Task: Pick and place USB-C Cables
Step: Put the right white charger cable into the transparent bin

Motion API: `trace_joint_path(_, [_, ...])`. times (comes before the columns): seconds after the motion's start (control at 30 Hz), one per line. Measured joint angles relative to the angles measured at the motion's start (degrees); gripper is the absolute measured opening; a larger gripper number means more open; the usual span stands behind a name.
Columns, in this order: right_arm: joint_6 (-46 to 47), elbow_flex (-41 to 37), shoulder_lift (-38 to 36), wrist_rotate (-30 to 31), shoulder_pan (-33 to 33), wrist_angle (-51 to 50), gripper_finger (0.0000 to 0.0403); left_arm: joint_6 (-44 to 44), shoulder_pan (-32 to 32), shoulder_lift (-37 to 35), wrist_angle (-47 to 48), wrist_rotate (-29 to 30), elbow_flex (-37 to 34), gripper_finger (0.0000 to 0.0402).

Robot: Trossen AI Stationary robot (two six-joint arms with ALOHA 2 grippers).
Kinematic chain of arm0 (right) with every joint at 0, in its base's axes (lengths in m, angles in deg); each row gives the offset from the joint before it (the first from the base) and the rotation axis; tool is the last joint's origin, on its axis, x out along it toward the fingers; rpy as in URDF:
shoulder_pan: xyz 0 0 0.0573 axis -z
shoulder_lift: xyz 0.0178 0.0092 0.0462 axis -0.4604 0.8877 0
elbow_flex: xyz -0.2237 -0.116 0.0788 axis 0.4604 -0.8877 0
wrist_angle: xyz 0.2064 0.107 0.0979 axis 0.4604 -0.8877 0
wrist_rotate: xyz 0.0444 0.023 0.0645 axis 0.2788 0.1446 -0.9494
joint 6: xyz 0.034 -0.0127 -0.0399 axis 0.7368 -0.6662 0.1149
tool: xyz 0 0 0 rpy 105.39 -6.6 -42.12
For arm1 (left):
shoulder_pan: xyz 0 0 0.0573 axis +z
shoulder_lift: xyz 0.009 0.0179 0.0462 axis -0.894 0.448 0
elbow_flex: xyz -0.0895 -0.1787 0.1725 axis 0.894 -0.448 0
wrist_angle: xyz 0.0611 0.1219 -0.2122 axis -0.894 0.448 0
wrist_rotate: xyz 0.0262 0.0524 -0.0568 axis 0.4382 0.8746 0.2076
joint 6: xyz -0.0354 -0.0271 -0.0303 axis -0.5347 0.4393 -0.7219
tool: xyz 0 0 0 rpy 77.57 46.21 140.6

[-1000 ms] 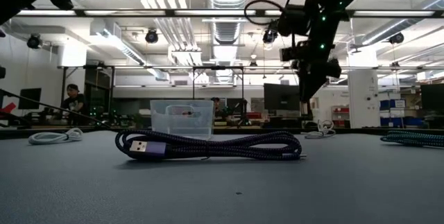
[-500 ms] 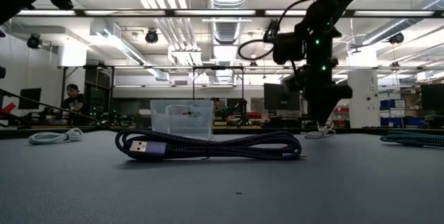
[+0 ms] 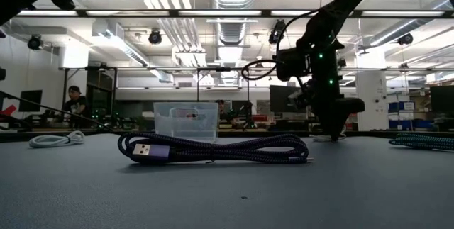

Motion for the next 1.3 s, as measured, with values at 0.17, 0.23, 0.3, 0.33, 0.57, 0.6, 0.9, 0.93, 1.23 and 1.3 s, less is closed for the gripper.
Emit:
trace_joint_path(0.17, [0.44, -0.04, -0.15, -0.39, 0.00, -0.04, 0.0126, 0.00, 0.00, 0.00, 0.00, 0.00, 0.00, 0.0000])
trace_joint_path(0.23, [0.44, -0.08, -0.35, -0.52, 0.00, -0.02, 0.0113, 0.00, 0.01, 0.02, 0.00, 0.00, 0.00, 0.0000])
trace_joint_path(0.3, [0.44, -0.12, -0.36, -0.69, 0.00, -0.02, 0.0100, 0.00, 0.02, 0.02, 0.00, 0.00, 0.00, 0.0000])
trace_joint_path(0.33, [0.44, -0.14, -0.36, -0.75, 0.00, 0.00, 0.0093, 0.00, 0.01, 0.01, 0.00, 0.02, 0.00, 0.0000])
trace_joint_path(0.57, [0.48, -0.14, -0.36, -0.35, 0.01, 0.96, 0.0054, -0.02, 0.02, 0.02, 0.01, 0.00, 0.00, 0.0000])
trace_joint_path(0.6, [0.66, -0.14, -0.36, -0.25, 0.02, 1.17, 0.0050, -0.01, -0.01, 0.02, 0.00, 0.00, 0.00, 0.0000])
trace_joint_path(0.9, [11.09, -0.14, -0.33, 1.40, 0.00, 1.95, 0.0040, -0.02, 0.00, 0.02, 0.00, 0.00, 0.00, 0.0000])
trace_joint_path(0.93, [12.15, -0.14, -0.33, 1.49, 0.02, 1.95, 0.0039, -0.02, 0.01, 0.02, 0.00, 0.00, 0.00, 0.0000])
trace_joint_path(1.23, [20.47, -0.12, -2.79, 1.94, 0.07, 1.96, 0.0039, -0.02, 0.02, 0.02, 0.00, 0.00, 0.00, 0.0000])
trace_joint_path(1.3, [21.94, 0.10, -3.64, 1.95, 0.07, 1.91, 0.0038, -0.03, 0.01, 0.02, 0.00, 0.00, 0.00, 0.0000])
